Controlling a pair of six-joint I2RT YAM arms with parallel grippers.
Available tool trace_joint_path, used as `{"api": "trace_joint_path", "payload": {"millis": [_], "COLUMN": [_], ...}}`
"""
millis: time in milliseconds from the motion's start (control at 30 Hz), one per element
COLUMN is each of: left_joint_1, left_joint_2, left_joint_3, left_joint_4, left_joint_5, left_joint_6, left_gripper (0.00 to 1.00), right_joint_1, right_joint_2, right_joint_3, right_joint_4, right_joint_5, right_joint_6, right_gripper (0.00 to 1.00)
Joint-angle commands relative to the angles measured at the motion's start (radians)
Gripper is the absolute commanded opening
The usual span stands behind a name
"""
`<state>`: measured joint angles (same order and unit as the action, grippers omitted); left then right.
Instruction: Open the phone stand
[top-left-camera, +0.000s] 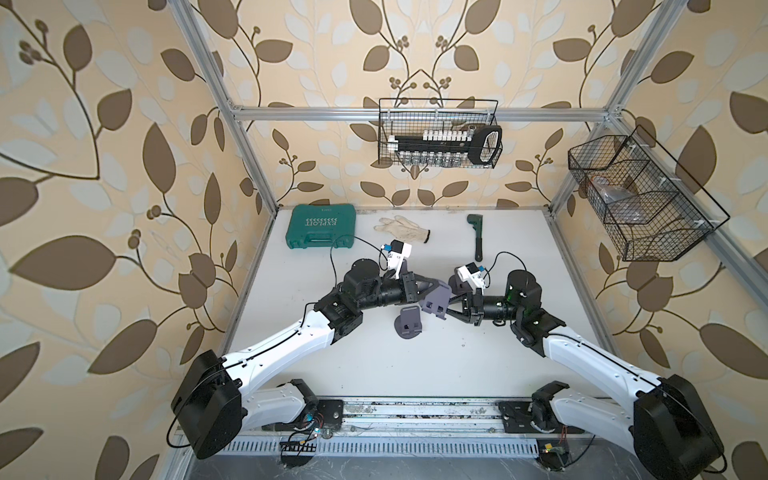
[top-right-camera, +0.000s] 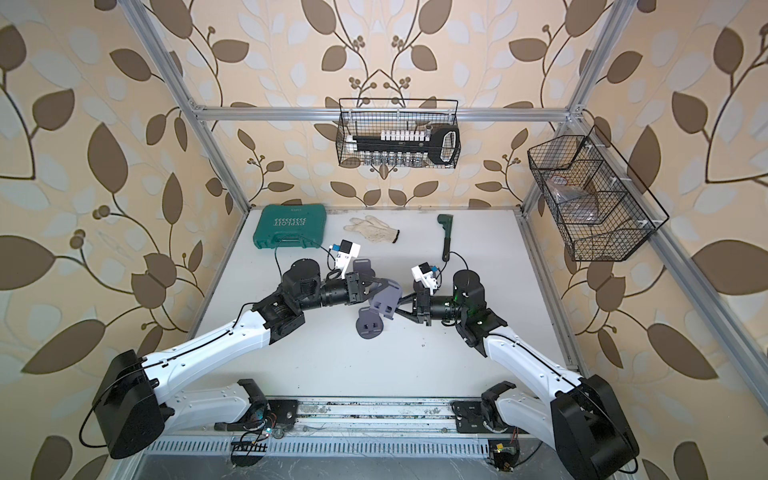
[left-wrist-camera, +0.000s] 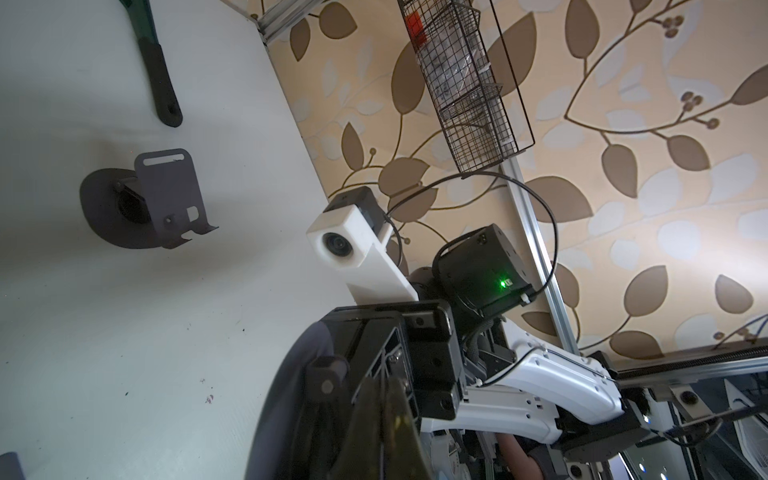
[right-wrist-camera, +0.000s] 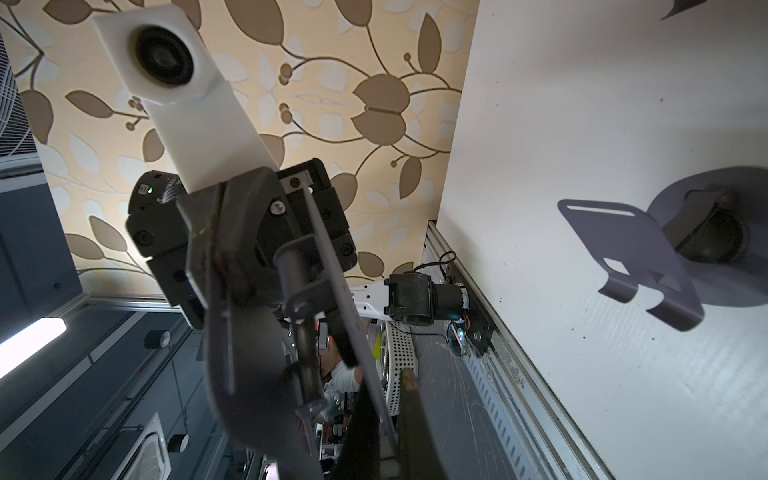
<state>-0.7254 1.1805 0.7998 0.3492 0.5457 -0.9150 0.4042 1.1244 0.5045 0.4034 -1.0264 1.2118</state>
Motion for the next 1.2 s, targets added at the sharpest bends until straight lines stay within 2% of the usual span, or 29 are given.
{"api": "trace_joint_path", "payload": {"millis": [0,167,267,400,600,667,933,967,1033,1067,1167], "left_joint_1": [-0.023,-0.009,0.017,0.035,0.058,0.079,0.178,0.182,0.194,0.194,0.193], "left_joint_2": [-0.095,-0.141,-0.154,-0.144,-0.12,-0.093,0.036,0.043,0.07,0.082,0.081], "left_joint_3": [0.144,0.122,0.123,0.135,0.144,0.161,0.19,0.193,0.248,0.268,0.264], "left_joint_4": [0.515,0.535,0.558,0.568,0.539,0.551,0.702,0.688,0.622,0.601,0.528], "left_joint_5": [0.177,0.145,0.126,0.119,0.097,0.096,0.02,0.012,0.076,0.101,0.078], "left_joint_6": [0.052,0.16,0.171,0.197,0.335,0.344,0.188,0.178,0.138,0.122,0.067], "left_gripper": [0.0,0.0,0.0,0.0,0.0,0.0,0.0,0.0,0.0,0.0,0.0], "right_joint_1": [-0.013,-0.015,-0.015,-0.016,-0.016,-0.015,-0.017,-0.016,-0.017,-0.024,-0.057], "right_joint_2": [0.095,0.132,0.139,0.151,0.141,0.134,0.11,0.108,0.098,0.08,0.005], "right_joint_3": [-0.059,-0.061,-0.052,-0.045,-0.051,-0.053,-0.048,-0.05,-0.043,-0.024,0.086], "right_joint_4": [-0.234,-0.261,-0.314,-0.327,-0.327,-0.332,-0.403,-0.403,-0.411,-0.448,-0.616], "right_joint_5": [0.022,-0.006,-0.007,-0.004,-0.003,-0.001,0.025,0.026,0.026,0.035,0.071], "right_joint_6": [0.058,0.045,0.015,0.011,0.025,0.025,-0.026,-0.025,-0.039,-0.067,-0.187], "right_gripper": [0.0,0.0,0.0,0.0,0.0,0.0,0.0,0.0,0.0,0.0,0.0]}}
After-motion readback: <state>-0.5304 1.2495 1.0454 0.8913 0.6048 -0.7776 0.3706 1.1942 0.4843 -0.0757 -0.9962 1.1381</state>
